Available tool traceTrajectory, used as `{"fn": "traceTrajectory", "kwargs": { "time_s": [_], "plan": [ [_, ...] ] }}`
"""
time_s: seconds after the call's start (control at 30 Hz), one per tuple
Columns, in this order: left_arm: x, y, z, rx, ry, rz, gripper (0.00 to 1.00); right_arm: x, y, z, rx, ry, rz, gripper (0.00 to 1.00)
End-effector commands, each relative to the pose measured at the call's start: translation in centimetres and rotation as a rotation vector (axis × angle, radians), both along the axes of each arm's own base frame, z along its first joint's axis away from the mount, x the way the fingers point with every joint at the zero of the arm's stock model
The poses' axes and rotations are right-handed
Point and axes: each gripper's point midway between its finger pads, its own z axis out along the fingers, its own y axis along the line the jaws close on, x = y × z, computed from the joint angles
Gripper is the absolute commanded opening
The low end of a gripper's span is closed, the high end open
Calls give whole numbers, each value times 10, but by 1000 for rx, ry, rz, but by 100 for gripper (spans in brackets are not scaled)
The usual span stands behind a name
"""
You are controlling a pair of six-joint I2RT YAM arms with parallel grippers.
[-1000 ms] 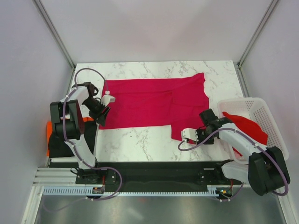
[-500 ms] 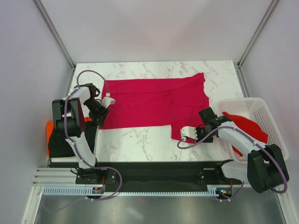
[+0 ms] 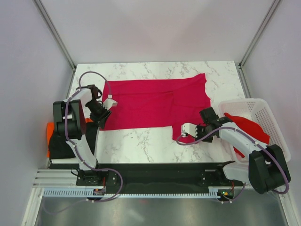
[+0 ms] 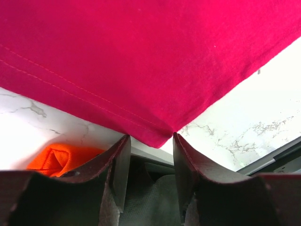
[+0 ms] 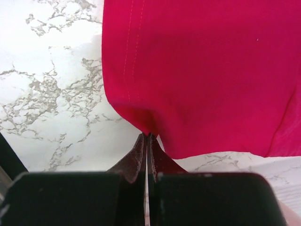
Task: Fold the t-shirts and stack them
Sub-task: Fold the tshirt
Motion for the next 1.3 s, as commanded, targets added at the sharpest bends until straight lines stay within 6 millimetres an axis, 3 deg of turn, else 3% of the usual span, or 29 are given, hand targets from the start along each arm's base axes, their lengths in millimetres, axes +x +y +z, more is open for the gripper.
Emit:
{"fn": "traceTrajectory", "kwargs": {
  "time_s": [0.0,0.2,0.33,0.57,0.7,0.77,0.87,1.1,1.27],
  "plan": [
    [-33,-2,-4,22,109,-28,49,6,4,3,24,-22,-38,0],
    [-39,0,-18,72,124,-44,45,8,3,4,23,-36,-41,0],
    [-47,-2,-27,88,151,-38,34,8,3,4,25,-42,-44,0],
    [-54,-11,-31,83,153,-28,25,15,4,4,31,-65,-72,0],
    [-59,-24,-33,67,160,-47,2,21,5,6,40,-76,-124,0],
    [-57,-26,-31,61,151,-37,2,28,5,11,50,-100,-153,0],
    [-45,-28,-20,45,101,-31,2,46,8,32,101,-150,-228,0],
    [-3,-33,19,17,-2,-9,2,94,4,101,228,-308,-384,0],
    [15,-35,40,7,-33,-5,2,115,-4,131,262,-376,-436,0]
  ]
}}
